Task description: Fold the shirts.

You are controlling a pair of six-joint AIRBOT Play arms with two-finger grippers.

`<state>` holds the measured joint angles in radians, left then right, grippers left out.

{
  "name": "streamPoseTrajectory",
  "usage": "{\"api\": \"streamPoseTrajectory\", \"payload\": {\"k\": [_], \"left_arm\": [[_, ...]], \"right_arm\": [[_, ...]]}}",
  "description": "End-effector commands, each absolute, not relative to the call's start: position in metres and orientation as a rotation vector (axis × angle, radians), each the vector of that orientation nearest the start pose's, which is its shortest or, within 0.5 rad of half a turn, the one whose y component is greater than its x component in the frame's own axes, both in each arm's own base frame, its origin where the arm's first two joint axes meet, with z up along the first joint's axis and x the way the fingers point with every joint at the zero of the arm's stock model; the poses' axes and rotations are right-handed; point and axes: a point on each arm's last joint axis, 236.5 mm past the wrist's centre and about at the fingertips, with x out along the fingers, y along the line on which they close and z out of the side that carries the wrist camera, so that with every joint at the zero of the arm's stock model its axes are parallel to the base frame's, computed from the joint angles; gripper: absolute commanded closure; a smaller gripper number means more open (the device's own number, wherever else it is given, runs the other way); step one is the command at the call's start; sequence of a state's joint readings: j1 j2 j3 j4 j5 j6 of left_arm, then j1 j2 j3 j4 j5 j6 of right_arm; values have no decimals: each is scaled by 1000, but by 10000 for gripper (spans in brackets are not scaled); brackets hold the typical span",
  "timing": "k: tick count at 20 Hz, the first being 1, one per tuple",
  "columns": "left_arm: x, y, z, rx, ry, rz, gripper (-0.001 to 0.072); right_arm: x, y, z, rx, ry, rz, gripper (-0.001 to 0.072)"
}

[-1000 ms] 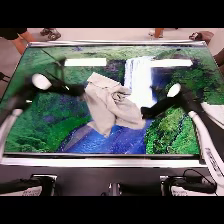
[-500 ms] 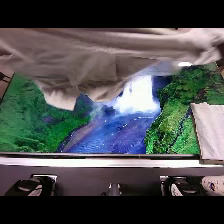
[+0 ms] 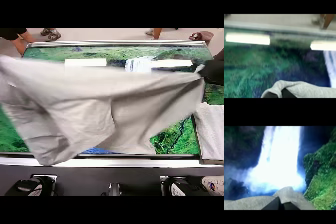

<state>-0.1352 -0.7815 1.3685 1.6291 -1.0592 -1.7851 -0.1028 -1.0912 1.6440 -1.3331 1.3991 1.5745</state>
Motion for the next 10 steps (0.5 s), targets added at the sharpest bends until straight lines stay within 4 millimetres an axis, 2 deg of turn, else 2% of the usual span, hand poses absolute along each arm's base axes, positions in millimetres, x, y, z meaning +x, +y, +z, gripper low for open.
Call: {"api": "streamPoseTrajectory", "payload": {"k": [1, 3, 5, 7, 8, 9, 10], "left_arm": [[389, -35, 197, -169, 662, 7, 683], [424, -31, 138, -170, 788, 40, 683], [444, -25, 79, -179, 915, 71, 682], [447, -29, 22, -271, 1067, 81, 680], [445, -34, 4, -330, 1126, 77, 636], [442, -37, -8, -379, 1180, 76, 361], [438, -34, -12, -382, 1223, 75, 49]], "right_arm": [[462, 23, 152, 338, 985, 109, 683], [501, 52, 99, 517, 1041, 185, 684], [519, 74, 56, 670, 1107, 234, 683], [525, 89, 33, 772, 1155, 266, 680], [527, 92, 31, 796, 1158, 275, 585], [525, 93, 34, 793, 1160, 287, 318], [518, 95, 39, 752, 1172, 321, 86]]}}
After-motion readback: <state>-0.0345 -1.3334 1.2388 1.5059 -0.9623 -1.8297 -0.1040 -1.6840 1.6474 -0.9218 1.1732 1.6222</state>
